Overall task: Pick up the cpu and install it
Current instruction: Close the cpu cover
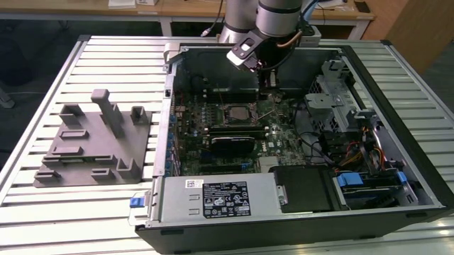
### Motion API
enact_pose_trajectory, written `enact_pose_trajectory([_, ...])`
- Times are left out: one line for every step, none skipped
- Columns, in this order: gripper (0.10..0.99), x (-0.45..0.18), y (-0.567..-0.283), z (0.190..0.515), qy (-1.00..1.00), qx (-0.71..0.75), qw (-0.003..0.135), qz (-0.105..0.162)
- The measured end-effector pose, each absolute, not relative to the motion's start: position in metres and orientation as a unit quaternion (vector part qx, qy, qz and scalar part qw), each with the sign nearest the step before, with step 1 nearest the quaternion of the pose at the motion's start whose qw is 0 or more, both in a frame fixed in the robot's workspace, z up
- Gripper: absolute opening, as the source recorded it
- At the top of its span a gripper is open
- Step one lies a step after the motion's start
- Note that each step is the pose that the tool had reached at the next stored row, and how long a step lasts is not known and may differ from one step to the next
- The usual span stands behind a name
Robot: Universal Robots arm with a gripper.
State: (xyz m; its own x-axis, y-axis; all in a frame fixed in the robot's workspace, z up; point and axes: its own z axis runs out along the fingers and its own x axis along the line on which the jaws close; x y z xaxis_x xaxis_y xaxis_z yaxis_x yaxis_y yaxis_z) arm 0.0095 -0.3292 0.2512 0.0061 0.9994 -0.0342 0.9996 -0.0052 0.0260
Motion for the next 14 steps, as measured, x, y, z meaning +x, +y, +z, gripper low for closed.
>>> enact_pose_trajectory([0.106,0.011,-0.329,0.251,0.705,0.709,0.021,-0.003])
enact_pose_trajectory([0.106,0.012,-0.329,0.251,0.705,0.709,0.021,-0.003])
enact_pose_trajectory([0.106,0.014,-0.329,0.251,0.705,0.709,0.021,-0.003])
enact_pose_trajectory([0.106,0.015,-0.329,0.251,0.705,0.709,0.021,-0.003])
enact_pose_trajectory([0.106,0.017,-0.329,0.251,0.705,0.709,0.021,-0.003])
enact_pose_trajectory([0.106,0.018,-0.329,0.251,0.705,0.709,0.021,-0.003])
enact_pose_trajectory([0.106,0.020,-0.329,0.251,0.705,0.709,0.021,-0.003])
enact_pose_trajectory([0.106,0.022,-0.329,0.251,0.705,0.709,0.021,-0.003])
enact_pose_trajectory([0.106,0.023,-0.329,0.251,0.705,0.709,0.021,-0.003])
enact_pose_trajectory([0.106,0.027,-0.329,0.251,0.705,0.709,0.021,-0.003])
enact_pose_trajectory([0.106,0.029,-0.329,0.251,0.705,0.709,0.021,-0.003])
enact_pose_trajectory([0.106,0.031,-0.329,0.251,0.705,0.709,0.021,-0.003])
enact_pose_trajectory([0.106,0.033,-0.329,0.251,0.705,0.709,0.021,-0.003])
enact_pose_trajectory([0.106,0.037,-0.329,0.251,0.705,0.709,0.021,-0.003])
